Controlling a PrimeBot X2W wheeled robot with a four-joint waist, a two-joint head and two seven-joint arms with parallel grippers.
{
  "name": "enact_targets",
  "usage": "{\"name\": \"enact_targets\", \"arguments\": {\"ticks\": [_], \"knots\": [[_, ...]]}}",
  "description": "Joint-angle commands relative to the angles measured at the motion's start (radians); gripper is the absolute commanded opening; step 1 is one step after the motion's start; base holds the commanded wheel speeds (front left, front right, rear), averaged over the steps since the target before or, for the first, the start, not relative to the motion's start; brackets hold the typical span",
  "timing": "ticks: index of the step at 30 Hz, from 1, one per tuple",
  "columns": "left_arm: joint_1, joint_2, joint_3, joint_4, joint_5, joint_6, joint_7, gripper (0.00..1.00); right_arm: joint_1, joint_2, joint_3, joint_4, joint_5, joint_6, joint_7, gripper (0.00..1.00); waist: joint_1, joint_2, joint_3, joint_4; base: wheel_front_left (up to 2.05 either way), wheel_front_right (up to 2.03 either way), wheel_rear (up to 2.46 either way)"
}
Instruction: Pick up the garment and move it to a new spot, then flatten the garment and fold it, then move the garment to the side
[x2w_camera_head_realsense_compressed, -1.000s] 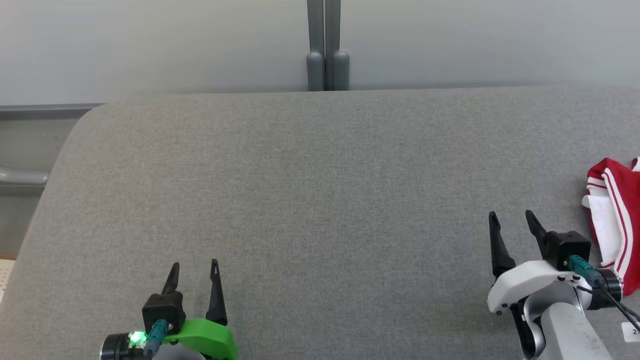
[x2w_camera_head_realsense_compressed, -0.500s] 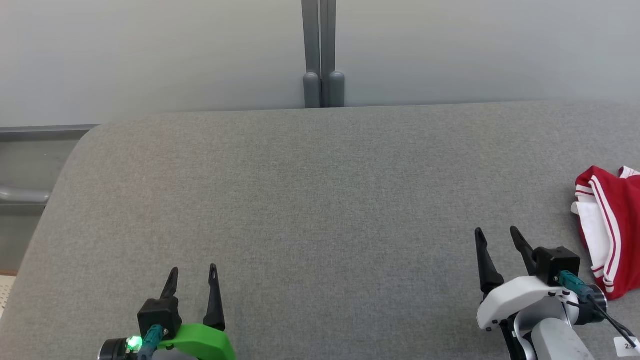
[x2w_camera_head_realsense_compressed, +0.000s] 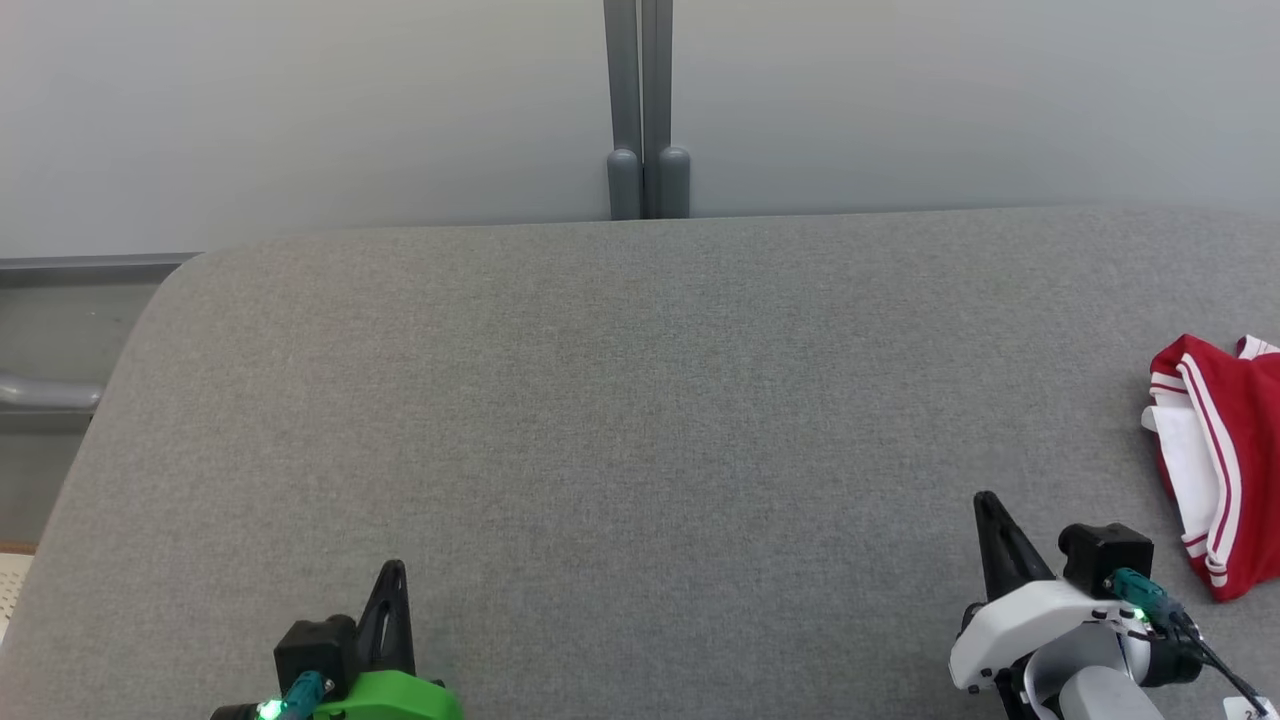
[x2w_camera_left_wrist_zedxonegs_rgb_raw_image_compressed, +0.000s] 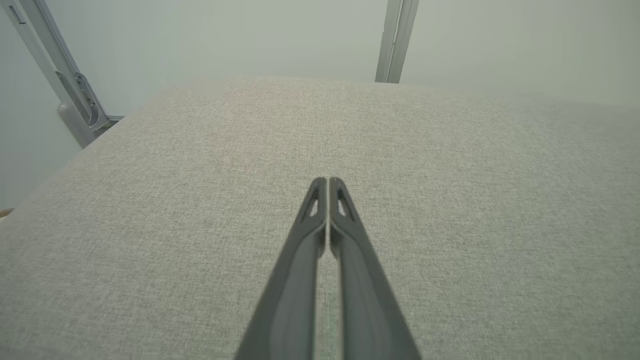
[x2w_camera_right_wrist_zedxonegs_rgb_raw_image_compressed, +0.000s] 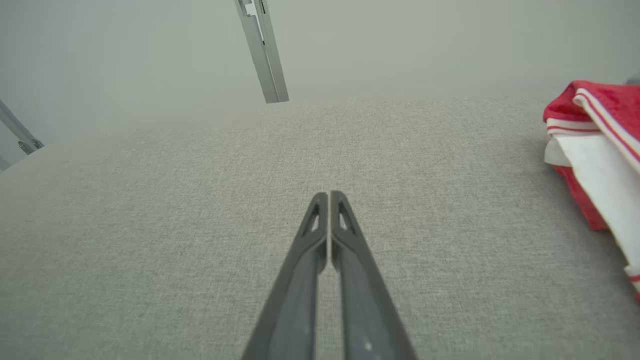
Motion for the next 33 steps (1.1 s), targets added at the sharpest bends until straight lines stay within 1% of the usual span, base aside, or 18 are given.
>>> {"name": "enact_targets", "arguments": {"ticks": [1,16,33], "knots": [[-0.016,0.001,0.014,-0.013,-0.046,-0.007,0.012,0.0,-0.023,-0.003,-0.012,-0.012,0.041,0.0,0.015,0.0,0.0001,0.0,0.0,-0.001,0.0,0.0,0.0],[-0.028,0.001,0.063,-0.052,-0.315,-0.042,0.079,0.0,-0.005,-0.004,-0.023,-0.075,0.324,0.0,0.08,0.0,0.0001,0.0,0.005,-0.005,0.0,0.0,0.0],[-0.043,0.002,0.113,-0.086,-0.564,-0.075,0.145,0.0,0.006,-0.006,-0.039,-0.126,0.583,0.0,0.145,0.0,0.0001,0.0,0.009,-0.011,0.0,0.0,0.0]]}}
